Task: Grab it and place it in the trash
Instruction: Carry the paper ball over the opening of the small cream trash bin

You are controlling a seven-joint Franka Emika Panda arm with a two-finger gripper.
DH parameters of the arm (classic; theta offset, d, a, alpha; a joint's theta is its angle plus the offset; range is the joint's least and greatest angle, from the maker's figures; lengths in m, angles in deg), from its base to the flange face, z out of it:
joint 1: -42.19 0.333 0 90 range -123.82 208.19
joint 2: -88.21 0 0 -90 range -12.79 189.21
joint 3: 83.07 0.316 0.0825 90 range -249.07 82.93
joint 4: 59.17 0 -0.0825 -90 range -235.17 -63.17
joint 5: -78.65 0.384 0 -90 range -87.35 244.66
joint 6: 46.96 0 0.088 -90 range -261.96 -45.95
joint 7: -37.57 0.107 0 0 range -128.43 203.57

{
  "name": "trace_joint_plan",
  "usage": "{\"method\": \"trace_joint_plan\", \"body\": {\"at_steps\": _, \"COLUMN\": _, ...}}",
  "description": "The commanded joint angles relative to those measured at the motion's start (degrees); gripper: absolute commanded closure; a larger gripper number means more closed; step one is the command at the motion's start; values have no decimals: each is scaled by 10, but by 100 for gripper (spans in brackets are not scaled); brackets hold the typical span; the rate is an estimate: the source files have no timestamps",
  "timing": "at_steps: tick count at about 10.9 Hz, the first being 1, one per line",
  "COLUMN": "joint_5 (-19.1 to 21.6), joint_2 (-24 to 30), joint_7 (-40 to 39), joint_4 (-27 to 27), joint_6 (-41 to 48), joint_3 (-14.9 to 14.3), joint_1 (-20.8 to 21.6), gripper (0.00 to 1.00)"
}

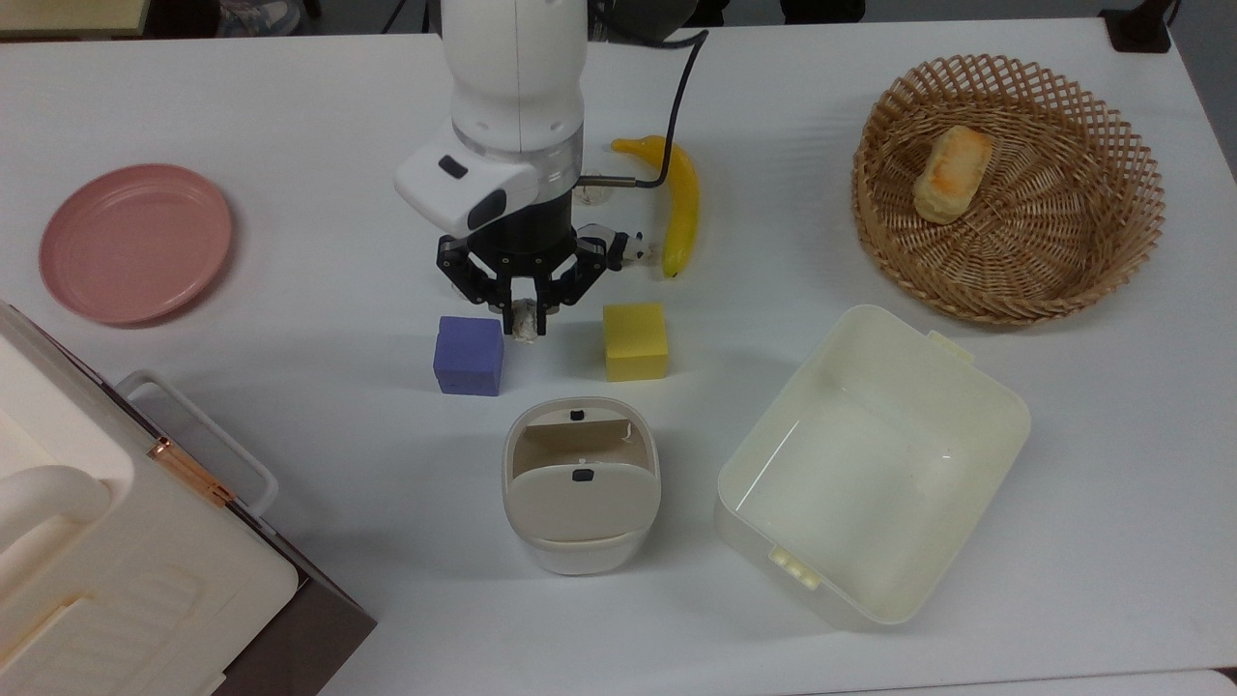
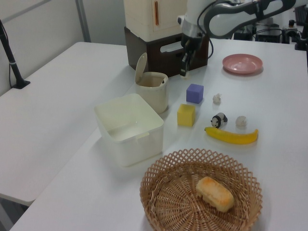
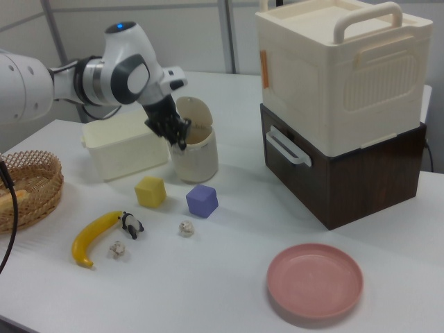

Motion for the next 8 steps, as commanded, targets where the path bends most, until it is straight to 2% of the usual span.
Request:
{"method": "trace_joint_plan", "body": {"at_steps": 1, "joint_5": -10, "joint_2": -9, "joint_7": 15, "joint_4": 26, "joint_6": -104, "joint_3": 0, "joint_1": 13, "gripper": 80}}
{"method": "trace_joint_plan", "body": {"at_steps": 3, "joint_5": -11, "joint_2": -29, "joint_7": 15, "joint_4": 26, "joint_6": -196, "joint_3": 0, "joint_1": 20, "gripper": 80}}
{"method": "trace_joint_plan", "body": {"at_steps": 5, "joint_5": -10, "joint_2": -47, "joint_7": 15, "joint_4": 25, "joint_6": -252, "joint_3": 0, "joint_1": 20, "gripper": 79}}
{"method": "trace_joint_plan", "body": {"at_steps": 6, "joint_5": -11, "joint_2": -51, "joint_7": 15, "joint_4": 25, "joint_6": -264, "joint_3": 0, "joint_1": 22, "gripper": 73}}
{"method": "trace_joint_plan", "body": {"at_steps": 7, "joint_5": -11, "joint_2": -51, "joint_7": 15, "joint_4": 24, "joint_6": -267, "joint_3": 0, "joint_1": 22, "gripper": 41}}
{"method": "trace_joint_plan", "body": {"at_steps": 8, "joint_5": -12, "joint_2": -51, "joint_7": 15, "joint_4": 24, "joint_6": -267, "joint_3": 0, "joint_1": 23, "gripper": 0}}
